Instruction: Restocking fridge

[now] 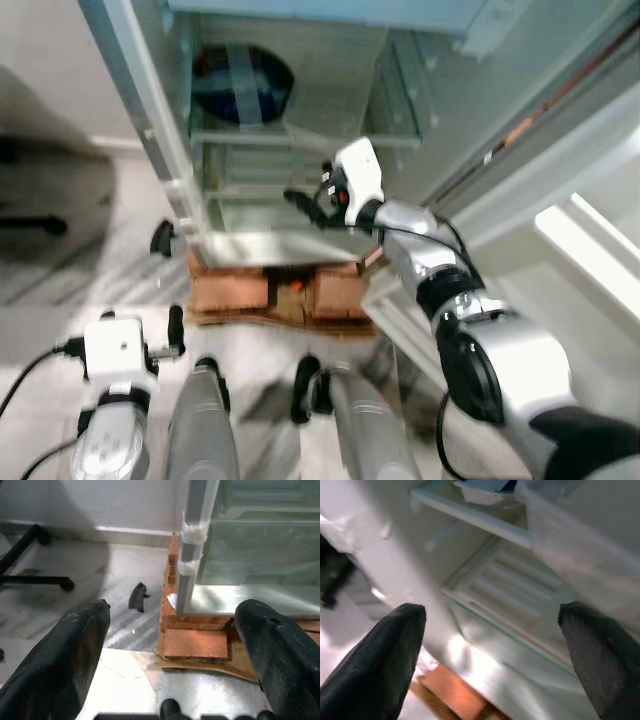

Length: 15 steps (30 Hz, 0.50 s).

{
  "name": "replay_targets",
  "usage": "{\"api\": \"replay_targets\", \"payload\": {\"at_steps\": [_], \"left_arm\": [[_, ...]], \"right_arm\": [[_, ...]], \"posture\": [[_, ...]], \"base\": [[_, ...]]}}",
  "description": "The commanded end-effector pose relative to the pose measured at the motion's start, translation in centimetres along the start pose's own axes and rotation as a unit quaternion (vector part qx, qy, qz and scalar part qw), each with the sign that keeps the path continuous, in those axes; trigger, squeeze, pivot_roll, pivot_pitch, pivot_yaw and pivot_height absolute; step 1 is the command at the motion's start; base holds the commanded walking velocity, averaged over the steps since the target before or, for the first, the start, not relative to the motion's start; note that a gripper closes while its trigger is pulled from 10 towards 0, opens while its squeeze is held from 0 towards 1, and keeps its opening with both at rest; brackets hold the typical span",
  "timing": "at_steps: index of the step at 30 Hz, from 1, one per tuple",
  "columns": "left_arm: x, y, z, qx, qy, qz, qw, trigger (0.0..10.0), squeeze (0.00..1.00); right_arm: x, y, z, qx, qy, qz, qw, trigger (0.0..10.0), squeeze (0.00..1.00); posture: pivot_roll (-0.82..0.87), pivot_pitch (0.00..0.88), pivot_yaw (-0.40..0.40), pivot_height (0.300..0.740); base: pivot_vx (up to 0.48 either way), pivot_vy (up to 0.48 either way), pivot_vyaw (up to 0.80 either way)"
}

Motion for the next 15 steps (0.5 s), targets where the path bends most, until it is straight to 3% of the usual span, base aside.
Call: {"api": "replay_targets", "payload": {"at_steps": [1, 4, 5, 10, 15], "left_arm": [[0.1, -0.6, 0.7, -0.019, 0.003, -0.002, 1.000, 10.0, 0.00], [-0.1, -0.6, 0.9, -0.021, 0.009, -0.001, 1.000, 10.0, 0.00], [-0.3, -0.5, 0.9, -0.022, 0.012, -0.001, 1.000, 10.0, 0.00], [-0.2, -0.3, 1.1, -0.023, 0.013, -0.001, 1.000, 10.0, 0.00], [-0.2, -0.5, 0.7, -0.024, 0.013, -0.002, 1.000, 10.0, 0.00]], "right_arm": [[0.3, -0.1, 0.0, -0.006, -0.017, 0.011, 1.000, 10.0, 1.00], [0.4, 0.9, -0.3, 0.003, -0.038, 0.040, 0.998, 10.0, 1.00], [0.8, 2.1, -0.5, 0.011, -0.071, 0.059, 0.996, 10.0, 1.00], [0.7, 3.9, -0.8, 0.041, -0.066, 0.045, 0.996, 10.0, 1.00], [0.6, 2.6, -0.4, 0.024, -0.029, 0.038, 0.999, 10.0, 1.00]], "posture": [[0.27, 0.378, -0.228, 0.740], [0.27, 0.383, -0.235, 0.740], [0.27, 0.387, -0.236, 0.740], [0.27, 0.388, -0.236, 0.740], [0.27, 0.364, -0.234, 0.740]], "base": [[0.000, 0.000, 0.00], [0.000, 0.000, 0.00], [0.000, 0.000, 0.00], [0.000, 0.000, 0.00], [0.000, 0.000, 0.00]]}}
Point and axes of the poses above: a point about 5 cm out from each wrist's last joint towards the gripper, its own z axis pointing back from the gripper into the wrist, its own y axis along the axis of the wrist's last joint, x = y × z, the point moved 1 cm from there along -z, pointing out of the wrist towards the gripper, and after that the axes turned 13 degrees about -z, right-handed, at the moved point
